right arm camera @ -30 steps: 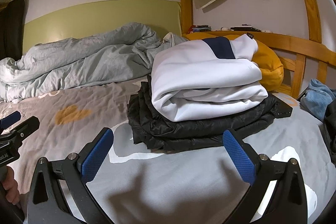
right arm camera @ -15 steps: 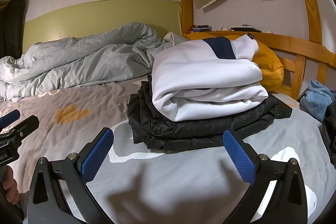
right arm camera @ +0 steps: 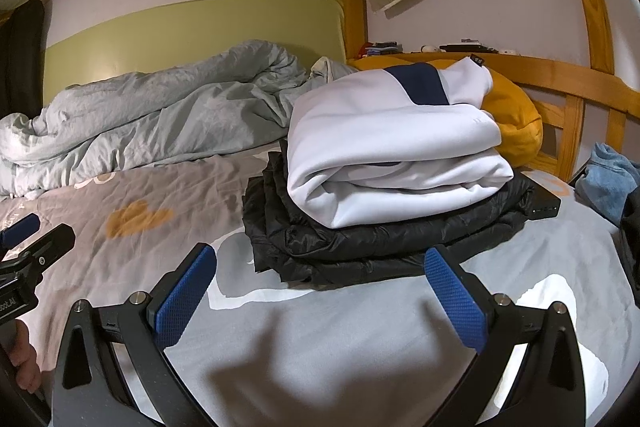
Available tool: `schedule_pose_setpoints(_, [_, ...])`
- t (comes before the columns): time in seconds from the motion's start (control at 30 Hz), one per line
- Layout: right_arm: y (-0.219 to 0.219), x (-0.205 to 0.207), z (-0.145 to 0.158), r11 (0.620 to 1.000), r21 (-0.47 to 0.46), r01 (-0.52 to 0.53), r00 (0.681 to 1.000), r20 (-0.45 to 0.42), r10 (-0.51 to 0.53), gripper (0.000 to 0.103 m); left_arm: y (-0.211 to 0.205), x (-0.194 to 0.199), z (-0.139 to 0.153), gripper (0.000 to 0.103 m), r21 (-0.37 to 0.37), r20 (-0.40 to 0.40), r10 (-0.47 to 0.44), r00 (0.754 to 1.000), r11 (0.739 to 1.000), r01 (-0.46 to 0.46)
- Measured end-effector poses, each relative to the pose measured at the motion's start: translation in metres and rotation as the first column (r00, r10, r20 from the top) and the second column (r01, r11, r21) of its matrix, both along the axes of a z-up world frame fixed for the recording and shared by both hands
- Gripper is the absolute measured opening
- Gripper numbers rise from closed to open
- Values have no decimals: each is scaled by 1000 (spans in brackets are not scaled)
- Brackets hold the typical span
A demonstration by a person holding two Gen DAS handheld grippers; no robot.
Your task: Fold large clothes
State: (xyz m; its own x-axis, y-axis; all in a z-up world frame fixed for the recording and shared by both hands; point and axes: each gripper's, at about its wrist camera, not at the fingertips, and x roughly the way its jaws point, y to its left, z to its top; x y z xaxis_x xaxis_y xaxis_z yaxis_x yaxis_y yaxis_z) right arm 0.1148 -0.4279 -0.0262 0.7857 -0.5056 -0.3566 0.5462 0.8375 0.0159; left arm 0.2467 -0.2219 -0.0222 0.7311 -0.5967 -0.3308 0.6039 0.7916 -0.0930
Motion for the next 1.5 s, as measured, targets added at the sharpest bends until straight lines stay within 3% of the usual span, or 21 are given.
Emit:
schedule_pose_setpoints(0.3, [9,6,0,999,-52,-3,1000,-26,2,103,1,0,0,103,0,-3,-2,1000,1000,2])
schedule_pose_setpoints(1.5, [3,5,-1,1000,-8,-5,1000,-19,5,103,3,0,-5,103,2,-9,-19,1000,1000,19])
